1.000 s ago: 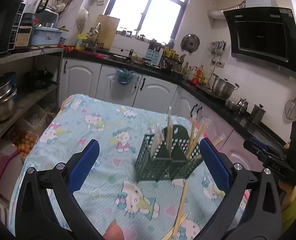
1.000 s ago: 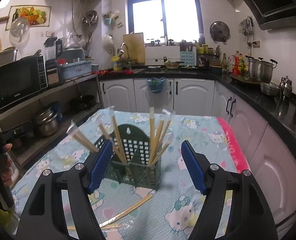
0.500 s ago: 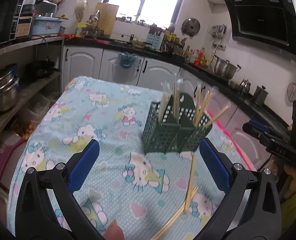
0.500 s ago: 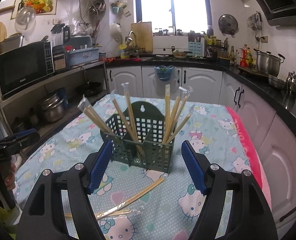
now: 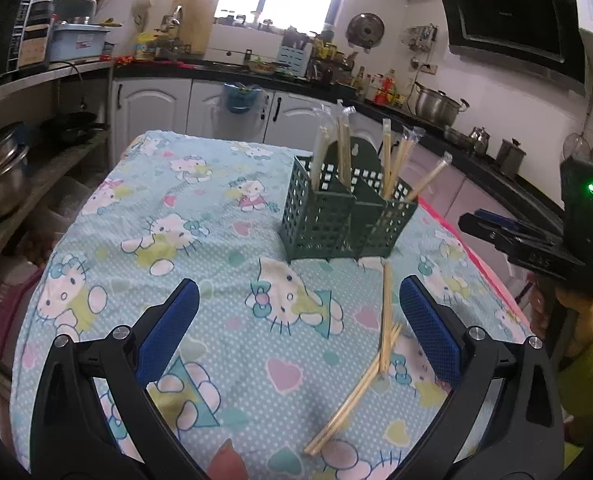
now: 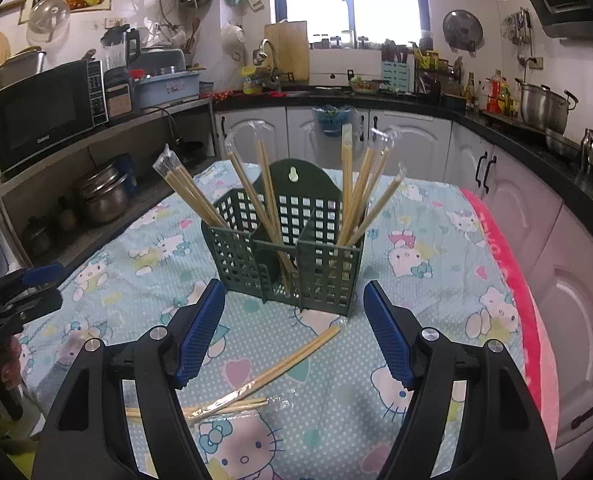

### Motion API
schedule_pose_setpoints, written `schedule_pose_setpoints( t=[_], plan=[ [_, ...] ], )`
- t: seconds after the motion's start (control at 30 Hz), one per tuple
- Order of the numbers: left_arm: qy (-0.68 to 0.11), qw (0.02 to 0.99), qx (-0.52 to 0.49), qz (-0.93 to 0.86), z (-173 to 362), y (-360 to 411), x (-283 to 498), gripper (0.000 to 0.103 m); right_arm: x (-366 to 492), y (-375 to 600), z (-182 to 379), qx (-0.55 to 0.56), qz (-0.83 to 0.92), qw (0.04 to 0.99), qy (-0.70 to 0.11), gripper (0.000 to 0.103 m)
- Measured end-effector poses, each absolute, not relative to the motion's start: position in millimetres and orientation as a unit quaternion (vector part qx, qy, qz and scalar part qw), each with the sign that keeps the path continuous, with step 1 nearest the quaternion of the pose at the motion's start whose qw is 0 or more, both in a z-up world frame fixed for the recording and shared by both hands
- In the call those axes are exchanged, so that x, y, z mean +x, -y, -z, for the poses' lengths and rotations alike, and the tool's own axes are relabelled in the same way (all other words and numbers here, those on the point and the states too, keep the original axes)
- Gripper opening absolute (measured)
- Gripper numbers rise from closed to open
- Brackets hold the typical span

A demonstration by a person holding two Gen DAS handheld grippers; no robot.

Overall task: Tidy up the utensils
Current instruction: 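Withdraw both open tools from the caddy toward the loose chopsticks on the cloth, then close the left tool on a loose chopstick while the right tool grasps another chopstick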

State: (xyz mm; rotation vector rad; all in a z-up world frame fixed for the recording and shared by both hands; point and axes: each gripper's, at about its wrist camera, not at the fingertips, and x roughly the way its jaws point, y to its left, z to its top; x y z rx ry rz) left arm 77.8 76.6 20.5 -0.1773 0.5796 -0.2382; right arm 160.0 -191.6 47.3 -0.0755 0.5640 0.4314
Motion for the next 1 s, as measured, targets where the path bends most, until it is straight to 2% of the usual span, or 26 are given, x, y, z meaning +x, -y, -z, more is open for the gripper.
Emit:
schedule_pose_setpoints(
  t=[0.2,0.5,0.57,0.73,0.87,0.93,1.0],
  plan=[
    [-0.308,0.940,-0.070,0.133,-3.4,-76.5,66.7,0.091,166.3,190.5,-34.9,-0.041,-0.202,0.935,-0.288,0.069],
    [-0.367,0.913,-0.051,0.170,32.0,-70.4,48.6,0.059,185.6,194.8,-14.6,-0.042,-0.177,0.934,-0.307,0.069],
    [-0.379,0.906,-0.044,0.185,39.7,-65.3,44.7,0.056,191.5,196.4,-8.8,-0.042,-0.171,0.933,-0.314,0.069],
    [-0.402,0.887,-0.041,0.224,58.5,-56.0,37.1,0.055,205.6,200.1,7.3,-0.040,-0.159,0.928,-0.335,0.069],
    [-0.414,0.878,-0.043,0.236,66.7,-53.6,38.4,0.053,221.4,200.8,21.7,-0.030,-0.156,0.919,-0.360,0.062],
    [-0.415,0.877,-0.045,0.237,67.0,-53.9,39.8,0.048,231.9,199.0,29.0,-0.024,-0.156,0.914,-0.374,0.059],
    [-0.419,0.875,-0.037,0.241,68.9,-50.8,41.1,0.037,239.7,196.2,35.5,-0.018,-0.158,0.909,-0.386,0.054]
  ],
)
